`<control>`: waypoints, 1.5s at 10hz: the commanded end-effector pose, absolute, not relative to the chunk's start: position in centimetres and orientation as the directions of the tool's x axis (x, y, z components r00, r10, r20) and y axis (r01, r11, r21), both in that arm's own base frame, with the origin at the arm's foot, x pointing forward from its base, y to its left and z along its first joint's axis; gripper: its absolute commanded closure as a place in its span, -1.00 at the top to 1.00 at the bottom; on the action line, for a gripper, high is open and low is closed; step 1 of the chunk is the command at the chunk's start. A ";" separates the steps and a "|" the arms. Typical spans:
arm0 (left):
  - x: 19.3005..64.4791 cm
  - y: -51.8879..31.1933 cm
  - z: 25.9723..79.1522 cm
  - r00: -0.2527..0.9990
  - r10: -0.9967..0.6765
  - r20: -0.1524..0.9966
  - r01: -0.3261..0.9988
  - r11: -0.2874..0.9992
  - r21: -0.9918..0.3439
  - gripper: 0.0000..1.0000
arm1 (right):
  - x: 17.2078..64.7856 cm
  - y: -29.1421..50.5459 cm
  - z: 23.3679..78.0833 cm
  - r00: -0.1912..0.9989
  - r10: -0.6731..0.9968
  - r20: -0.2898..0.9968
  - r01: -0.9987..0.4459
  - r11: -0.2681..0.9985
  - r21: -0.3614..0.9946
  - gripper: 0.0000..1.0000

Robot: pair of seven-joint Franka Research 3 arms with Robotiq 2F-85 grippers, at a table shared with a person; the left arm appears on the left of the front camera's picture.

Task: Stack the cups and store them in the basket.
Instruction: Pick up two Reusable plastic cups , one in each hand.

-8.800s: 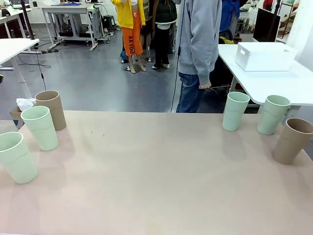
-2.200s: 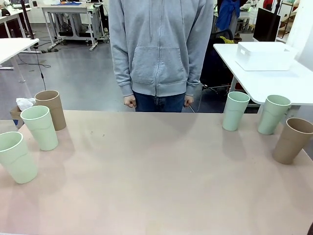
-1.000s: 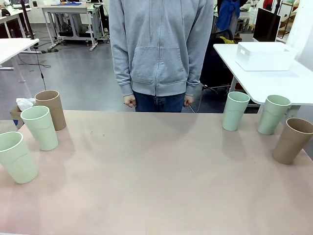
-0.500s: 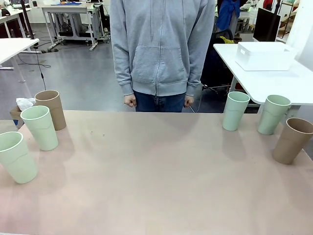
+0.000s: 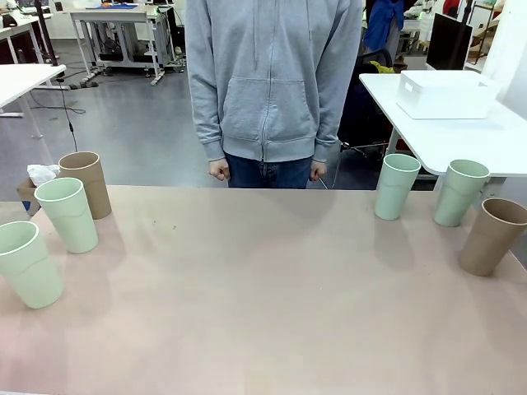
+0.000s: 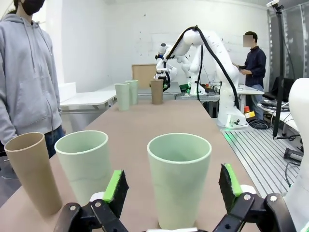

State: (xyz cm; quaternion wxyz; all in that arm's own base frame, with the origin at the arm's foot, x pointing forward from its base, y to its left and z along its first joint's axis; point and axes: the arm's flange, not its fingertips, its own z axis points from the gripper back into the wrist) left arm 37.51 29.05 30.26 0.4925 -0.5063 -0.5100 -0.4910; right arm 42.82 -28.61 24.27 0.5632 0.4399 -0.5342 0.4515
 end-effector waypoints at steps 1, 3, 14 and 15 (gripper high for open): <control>37.6 28.9 31.0 -0.037 0.028 0.999 0.999 0.008 0.036 1.00 | 42.7 -28.7 24.7 0.017 0.047 0.999 -0.982 0.186 0.008 1.00; 37.6 28.9 31.0 -0.037 0.028 0.999 0.999 0.008 0.036 1.00 | 42.7 -28.7 24.7 0.017 0.047 0.999 -0.982 0.186 0.008 1.00; 32.1 28.6 25.8 0.036 0.023 0.999 0.999 0.008 -0.036 1.00 | 41.7 -26.3 23.5 -0.008 0.069 0.998 -0.964 0.265 -0.026 1.00; 31.8 28.4 25.5 0.043 0.024 0.999 0.999 0.002 -0.043 1.00 | 41.7 -26.4 23.4 0.002 0.078 0.997 -0.965 0.261 -0.018 1.00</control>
